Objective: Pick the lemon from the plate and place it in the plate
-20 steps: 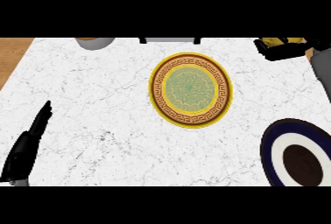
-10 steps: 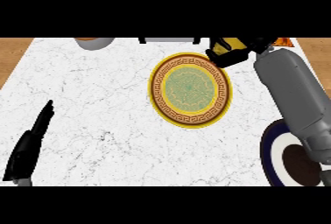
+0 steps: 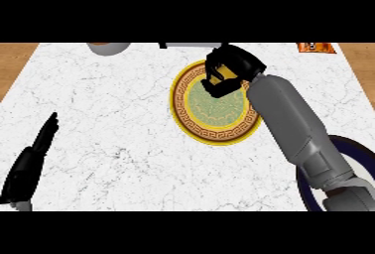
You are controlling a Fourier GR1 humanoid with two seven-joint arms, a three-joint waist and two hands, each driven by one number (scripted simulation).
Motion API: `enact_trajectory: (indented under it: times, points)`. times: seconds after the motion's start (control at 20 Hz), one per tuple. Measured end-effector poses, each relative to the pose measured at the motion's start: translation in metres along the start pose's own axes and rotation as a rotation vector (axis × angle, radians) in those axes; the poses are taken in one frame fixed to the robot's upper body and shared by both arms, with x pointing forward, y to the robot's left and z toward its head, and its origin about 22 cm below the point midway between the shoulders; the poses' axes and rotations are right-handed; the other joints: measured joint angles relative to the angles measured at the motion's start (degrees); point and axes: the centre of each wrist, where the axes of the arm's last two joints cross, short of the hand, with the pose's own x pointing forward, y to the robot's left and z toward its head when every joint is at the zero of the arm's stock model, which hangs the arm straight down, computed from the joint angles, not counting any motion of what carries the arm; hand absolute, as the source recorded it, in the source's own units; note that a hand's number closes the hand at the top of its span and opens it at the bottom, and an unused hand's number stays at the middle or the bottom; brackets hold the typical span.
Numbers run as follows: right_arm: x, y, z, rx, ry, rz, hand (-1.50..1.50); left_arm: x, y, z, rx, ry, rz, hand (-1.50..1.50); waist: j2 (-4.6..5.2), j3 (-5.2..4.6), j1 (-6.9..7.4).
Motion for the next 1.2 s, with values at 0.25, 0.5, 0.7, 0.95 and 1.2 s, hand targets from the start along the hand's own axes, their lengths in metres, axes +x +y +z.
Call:
enact_trajectory:
  times: [0.25, 0.5, 0.7, 0.95, 1.2]
  points:
    - [-0.003, 0.034, -0.008, -0.014, 0.115, -0.076, -1.5, 0.002, -0.001, 0.002, -0.004, -0.004, 0.001, 0.0, 0.05, 0.01, 0.19]
    - [-0.008, 0.044, -0.009, -0.057, 0.119, -0.14, -1.5, -0.001, -0.005, 0.007, -0.002, 0.002, -0.001, 0.0, 0.07, 0.03, 0.12]
    - [-0.013, 0.032, -0.006, -0.178, 0.092, -0.265, -1.5, -0.002, -0.005, 0.006, -0.003, -0.004, 0.002, 0.0, 0.17, 0.04, 0.17]
    - [-0.03, -0.002, 0.008, -0.342, 0.134, -0.392, -1.5, 0.001, -0.006, 0.001, -0.004, -0.009, 0.001, 0.0, 0.25, 0.04, 0.17]
    - [-0.064, -0.037, 0.043, -0.46, 0.148, -0.548, -1.5, 0.004, -0.01, -0.005, -0.001, -0.015, 0.0, 0.0, 0.53, 0.08, 0.42]
